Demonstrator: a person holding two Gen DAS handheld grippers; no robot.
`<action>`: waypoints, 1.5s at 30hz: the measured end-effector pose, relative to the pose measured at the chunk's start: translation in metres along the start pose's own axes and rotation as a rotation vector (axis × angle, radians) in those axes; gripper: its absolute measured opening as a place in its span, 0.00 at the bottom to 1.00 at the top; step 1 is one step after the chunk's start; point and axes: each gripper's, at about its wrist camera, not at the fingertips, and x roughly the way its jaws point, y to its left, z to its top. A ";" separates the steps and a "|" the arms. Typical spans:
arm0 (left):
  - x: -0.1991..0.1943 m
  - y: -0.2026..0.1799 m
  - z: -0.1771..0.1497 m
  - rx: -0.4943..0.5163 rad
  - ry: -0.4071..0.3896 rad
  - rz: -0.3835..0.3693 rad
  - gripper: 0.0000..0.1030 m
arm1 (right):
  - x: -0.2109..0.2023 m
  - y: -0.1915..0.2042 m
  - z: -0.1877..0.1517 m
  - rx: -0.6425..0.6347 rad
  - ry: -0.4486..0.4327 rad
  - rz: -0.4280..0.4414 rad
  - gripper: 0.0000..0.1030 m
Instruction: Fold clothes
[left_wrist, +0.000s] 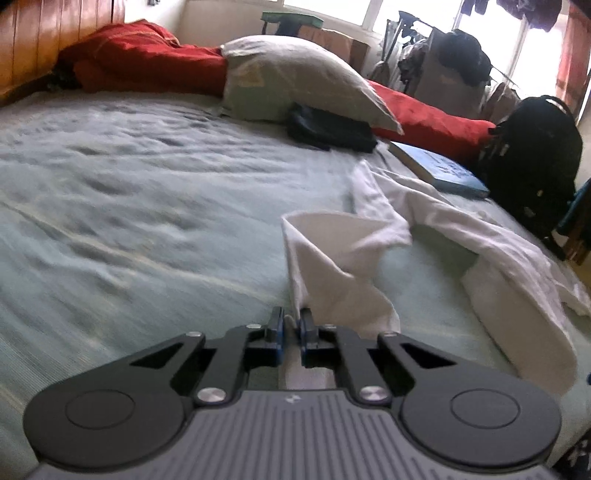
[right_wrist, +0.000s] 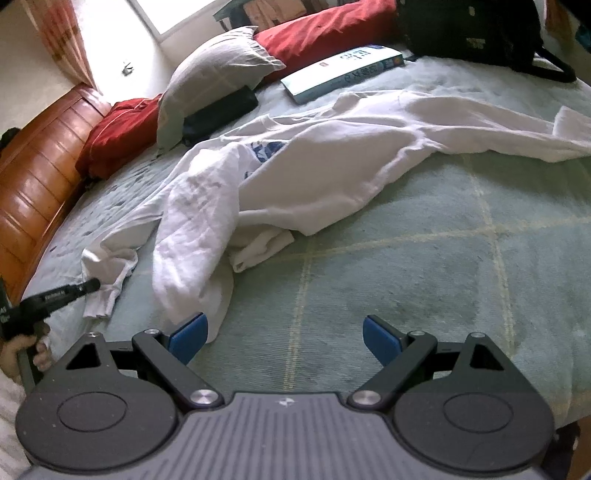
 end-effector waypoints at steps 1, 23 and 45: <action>-0.001 0.002 0.003 0.008 -0.002 0.014 0.06 | 0.000 0.003 0.001 -0.008 0.000 0.004 0.91; 0.003 0.046 0.043 0.020 0.042 0.125 0.06 | 0.007 0.076 0.008 -0.215 0.019 0.133 0.95; 0.059 0.142 0.132 -0.079 0.106 0.401 0.06 | 0.019 0.065 0.019 -0.156 0.002 0.078 0.95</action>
